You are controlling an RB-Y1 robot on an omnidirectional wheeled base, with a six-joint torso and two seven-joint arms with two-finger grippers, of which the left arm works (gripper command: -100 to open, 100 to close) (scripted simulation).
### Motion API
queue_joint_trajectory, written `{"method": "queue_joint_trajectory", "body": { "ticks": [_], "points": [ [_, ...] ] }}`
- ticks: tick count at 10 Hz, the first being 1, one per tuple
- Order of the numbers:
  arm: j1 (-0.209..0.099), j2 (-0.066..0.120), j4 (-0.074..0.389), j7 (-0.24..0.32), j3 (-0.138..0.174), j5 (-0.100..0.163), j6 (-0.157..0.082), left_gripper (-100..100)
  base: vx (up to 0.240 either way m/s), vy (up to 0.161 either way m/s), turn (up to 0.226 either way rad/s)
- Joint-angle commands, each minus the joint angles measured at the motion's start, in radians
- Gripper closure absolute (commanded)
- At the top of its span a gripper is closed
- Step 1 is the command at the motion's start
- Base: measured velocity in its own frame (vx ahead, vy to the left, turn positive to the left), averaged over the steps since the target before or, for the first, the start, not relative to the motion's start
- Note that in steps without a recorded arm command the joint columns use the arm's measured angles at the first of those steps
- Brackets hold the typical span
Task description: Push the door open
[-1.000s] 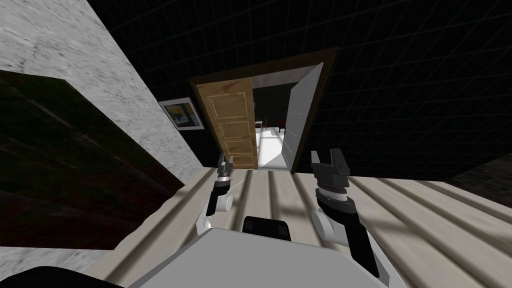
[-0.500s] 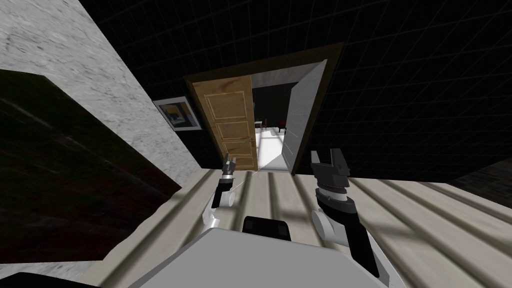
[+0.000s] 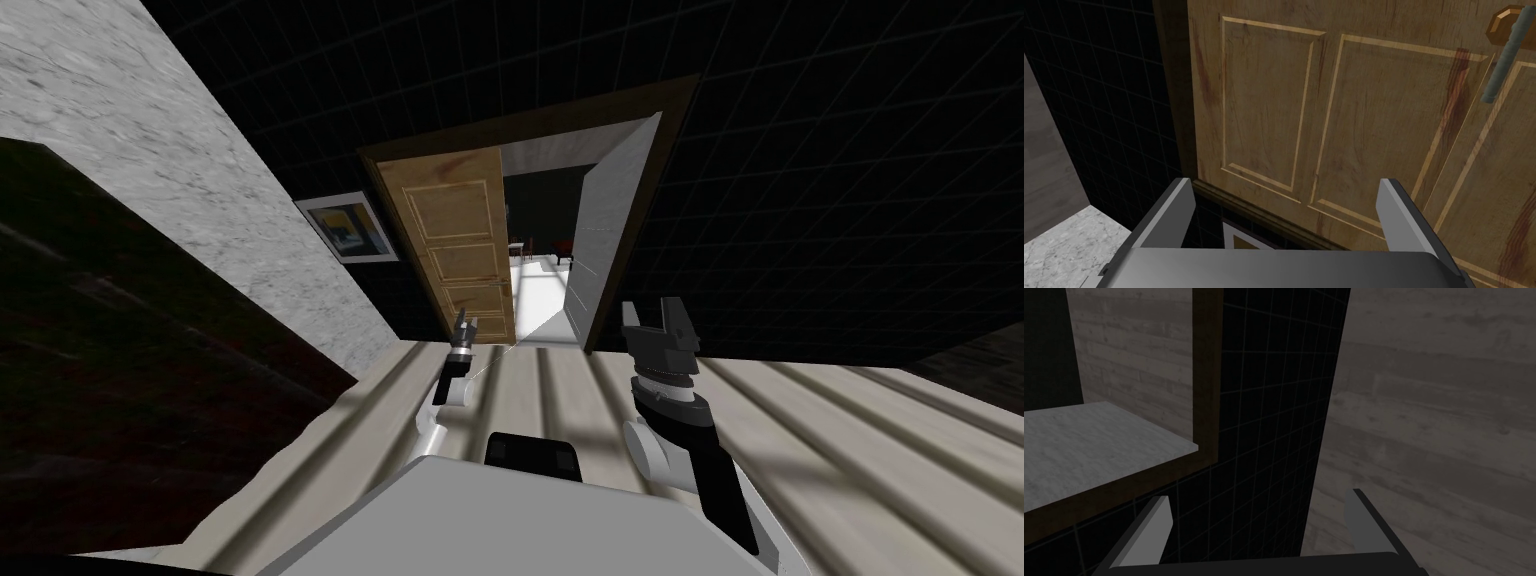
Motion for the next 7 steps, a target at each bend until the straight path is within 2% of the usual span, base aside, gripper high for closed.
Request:
{"method": "queue_joint_trajectory", "body": {
  "ticks": [1,2,6,7],
  "points": [
    [-0.036,0.010,0.050,-0.003,0.003,0.008,0.004,-100,0.101,0.009,-0.013],
    [-0.036,0.010,0.058,-0.003,0.003,0.008,0.004,-100,0.066,0.004,-0.005],
    [-0.113,0.024,0.180,-0.014,0.002,0.023,0.013,-100,0.087,0.015,-0.012],
    [-0.113,0.024,0.191,-0.014,0.002,0.023,0.013,-100,0.059,0.009,-0.005]
  ]
}}
